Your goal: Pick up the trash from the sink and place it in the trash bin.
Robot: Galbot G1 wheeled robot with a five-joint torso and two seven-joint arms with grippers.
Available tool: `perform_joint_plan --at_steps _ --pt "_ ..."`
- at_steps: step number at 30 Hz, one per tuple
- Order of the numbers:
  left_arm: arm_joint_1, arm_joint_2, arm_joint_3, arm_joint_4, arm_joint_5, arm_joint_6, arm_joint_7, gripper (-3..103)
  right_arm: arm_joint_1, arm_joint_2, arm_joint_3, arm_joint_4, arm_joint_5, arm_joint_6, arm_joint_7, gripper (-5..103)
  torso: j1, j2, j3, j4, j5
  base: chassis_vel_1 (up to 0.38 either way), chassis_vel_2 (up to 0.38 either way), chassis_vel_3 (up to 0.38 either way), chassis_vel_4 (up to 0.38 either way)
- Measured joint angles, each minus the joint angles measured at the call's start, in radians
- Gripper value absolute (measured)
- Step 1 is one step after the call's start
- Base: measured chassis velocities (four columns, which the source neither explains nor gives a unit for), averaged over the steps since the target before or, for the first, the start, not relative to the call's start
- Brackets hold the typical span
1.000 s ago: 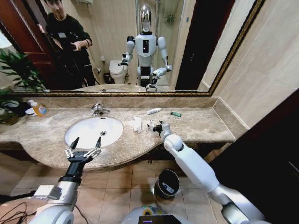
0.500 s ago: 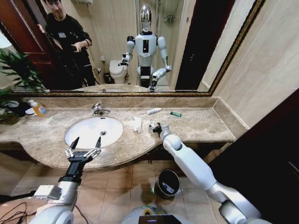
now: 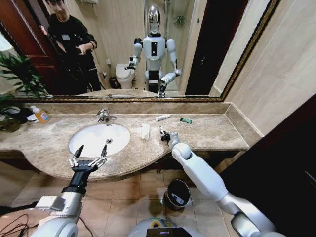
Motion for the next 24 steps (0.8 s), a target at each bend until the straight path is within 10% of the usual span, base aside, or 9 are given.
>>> perform_joint_plan --at_steps 9,24 --pt "0.0 0.0 0.0 0.0 0.0 0.0 0.0 100 -0.083 -0.06 0.062 0.184 0.02 -0.013 -0.001 3 0.0 0.0 0.0 0.0001 0.0002 0.0 0.0 0.0 0.0" --pt "0.0 0.0 0.0 0.0 0.0 0.0 0.0 100 -0.513 -0.207 0.371 0.488 0.13 0.115 -0.269 3 0.0 0.0 0.0 0.0 0.0004 0.0 0.0 0.0 0.0"
